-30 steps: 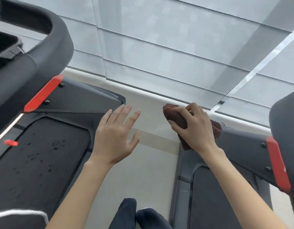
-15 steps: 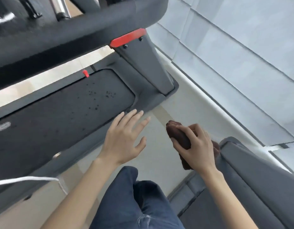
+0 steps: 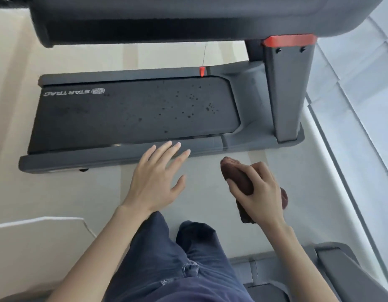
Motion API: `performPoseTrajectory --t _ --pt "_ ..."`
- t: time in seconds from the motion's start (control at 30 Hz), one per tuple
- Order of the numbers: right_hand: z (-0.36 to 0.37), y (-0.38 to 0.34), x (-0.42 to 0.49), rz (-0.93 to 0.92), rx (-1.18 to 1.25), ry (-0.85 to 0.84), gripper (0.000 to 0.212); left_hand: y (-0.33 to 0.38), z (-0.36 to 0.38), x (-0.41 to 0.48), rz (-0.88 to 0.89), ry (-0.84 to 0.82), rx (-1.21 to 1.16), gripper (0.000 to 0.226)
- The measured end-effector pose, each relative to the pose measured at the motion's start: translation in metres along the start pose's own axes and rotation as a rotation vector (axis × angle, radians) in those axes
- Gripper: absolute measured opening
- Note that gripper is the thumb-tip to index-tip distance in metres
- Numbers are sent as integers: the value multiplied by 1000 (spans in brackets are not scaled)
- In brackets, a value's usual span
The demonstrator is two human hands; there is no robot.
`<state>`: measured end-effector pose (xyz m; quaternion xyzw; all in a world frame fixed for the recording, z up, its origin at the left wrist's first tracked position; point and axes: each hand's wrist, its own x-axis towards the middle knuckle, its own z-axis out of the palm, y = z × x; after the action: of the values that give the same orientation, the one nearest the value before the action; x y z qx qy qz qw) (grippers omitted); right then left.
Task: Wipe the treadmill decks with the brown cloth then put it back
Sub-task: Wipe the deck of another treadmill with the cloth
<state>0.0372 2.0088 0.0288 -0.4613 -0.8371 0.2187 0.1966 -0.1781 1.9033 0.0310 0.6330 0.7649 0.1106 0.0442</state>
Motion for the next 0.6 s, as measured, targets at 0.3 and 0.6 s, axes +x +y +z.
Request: performPoseTrajectory --t 0.3,0.6 --pt "46 -56 12 -189 39 -87 39 -51 -9 -52 -195 17 -51 50" --pt "109 -152 6 -318 56 -158 37 -134 -30 -112 -308 50 -67 50"
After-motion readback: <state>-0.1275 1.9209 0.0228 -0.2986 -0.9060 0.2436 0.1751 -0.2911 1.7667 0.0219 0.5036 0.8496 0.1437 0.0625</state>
